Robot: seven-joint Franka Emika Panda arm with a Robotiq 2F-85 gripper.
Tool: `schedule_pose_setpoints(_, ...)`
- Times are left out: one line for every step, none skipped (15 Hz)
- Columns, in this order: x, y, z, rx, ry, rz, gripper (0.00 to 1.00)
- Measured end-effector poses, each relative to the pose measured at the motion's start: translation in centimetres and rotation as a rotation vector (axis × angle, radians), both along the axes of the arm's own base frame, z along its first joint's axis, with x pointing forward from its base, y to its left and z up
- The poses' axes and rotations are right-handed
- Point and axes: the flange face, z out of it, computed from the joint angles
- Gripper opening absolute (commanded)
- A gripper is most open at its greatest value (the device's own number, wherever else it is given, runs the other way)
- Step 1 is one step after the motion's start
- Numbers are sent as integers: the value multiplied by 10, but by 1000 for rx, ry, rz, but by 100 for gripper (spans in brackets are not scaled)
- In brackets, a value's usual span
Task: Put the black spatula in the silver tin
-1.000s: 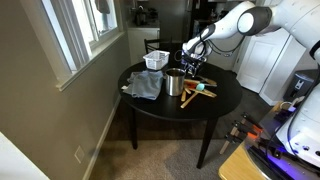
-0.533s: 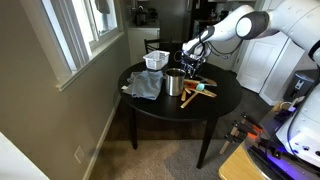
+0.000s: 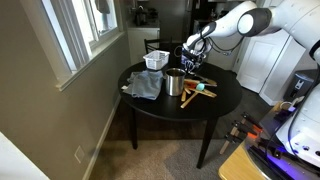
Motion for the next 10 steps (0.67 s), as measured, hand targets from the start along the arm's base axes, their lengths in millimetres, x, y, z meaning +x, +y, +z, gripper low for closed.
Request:
schedule_pose_setpoints(2,-1,15,-4,-14,0,3)
schedule_pose_setpoints(3,-2,27,-6,-25,1,3)
schedule_pose_setpoints(3,-3,40,-10,-36,4,4)
schedule_pose_setpoints(3,-4,49,-13,-44,6,6)
schedule_pose_setpoints(3,-4,57,-14,-50,8,29)
schedule_pose_setpoints(3,-4,63,-15,-54,8,30)
schedule_pose_setpoints(2,-3,66,-15,-55,8,32)
schedule_pose_setpoints(2,-3,68,-15,-55,8,39)
schedule_pose_setpoints(1,-3,68,-14,-53,8,44)
schedule_pose_setpoints(0,-2,67,-13,-50,9,51)
